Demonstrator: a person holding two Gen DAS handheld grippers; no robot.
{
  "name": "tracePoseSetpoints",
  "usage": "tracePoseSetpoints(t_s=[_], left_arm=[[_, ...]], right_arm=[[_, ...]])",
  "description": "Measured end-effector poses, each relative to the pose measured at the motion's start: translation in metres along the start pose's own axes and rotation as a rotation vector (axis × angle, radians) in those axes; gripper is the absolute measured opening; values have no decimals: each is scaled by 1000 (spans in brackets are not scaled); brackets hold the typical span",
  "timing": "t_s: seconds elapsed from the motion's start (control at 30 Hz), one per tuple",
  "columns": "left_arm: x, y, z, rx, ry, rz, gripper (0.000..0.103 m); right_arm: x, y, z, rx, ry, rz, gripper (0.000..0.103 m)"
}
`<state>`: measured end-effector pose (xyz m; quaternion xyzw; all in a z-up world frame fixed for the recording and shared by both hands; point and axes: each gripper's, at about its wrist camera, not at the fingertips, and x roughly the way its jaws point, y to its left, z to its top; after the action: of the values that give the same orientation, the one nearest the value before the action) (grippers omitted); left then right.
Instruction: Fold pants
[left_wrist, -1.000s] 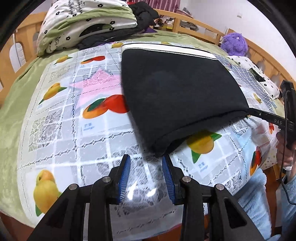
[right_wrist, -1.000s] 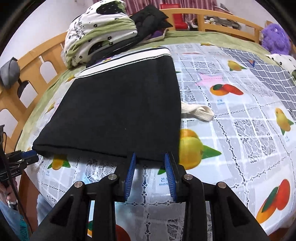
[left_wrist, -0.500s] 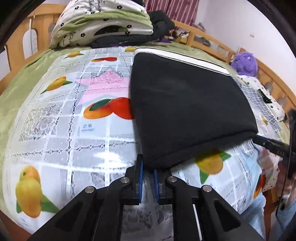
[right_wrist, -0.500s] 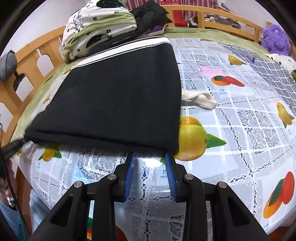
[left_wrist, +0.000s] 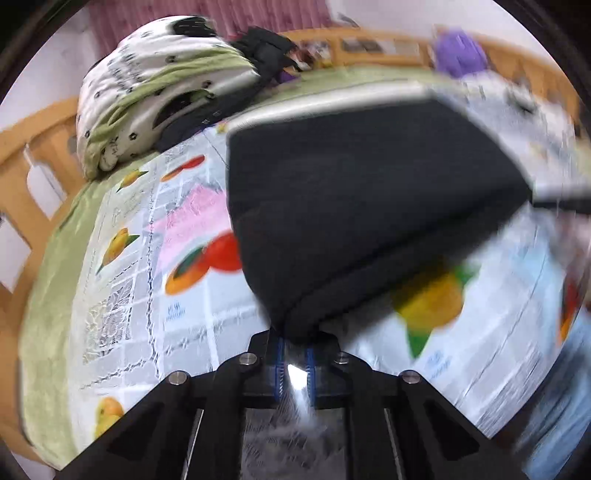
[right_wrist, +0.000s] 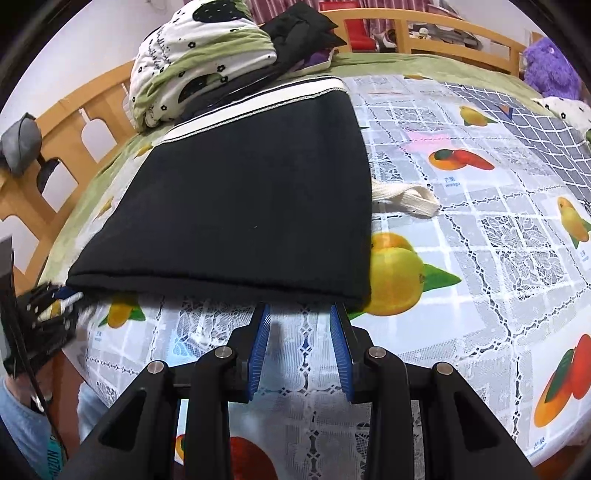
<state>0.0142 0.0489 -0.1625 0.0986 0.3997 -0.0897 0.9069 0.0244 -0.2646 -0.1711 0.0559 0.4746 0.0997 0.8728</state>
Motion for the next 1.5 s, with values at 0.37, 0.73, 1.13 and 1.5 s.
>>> tracePoseSetpoints(t_s=[0.37, 0.73, 1.13, 1.5], left_arm=[[-1, 36, -21, -247, 106, -142, 12], [-15, 41, 38, -252, -58, -126, 26], [11, 48, 28, -310, 26, -182, 29], [71, 32, 134, -189, -34, -173, 42]], right_arm=[[-10, -5, -4, -48, 8, 4, 33], [-19, 8, 45, -94, -159, 35, 34], [2, -6, 49, -173, -112, 28, 33], [56, -4, 166, -180, -163, -29, 34]])
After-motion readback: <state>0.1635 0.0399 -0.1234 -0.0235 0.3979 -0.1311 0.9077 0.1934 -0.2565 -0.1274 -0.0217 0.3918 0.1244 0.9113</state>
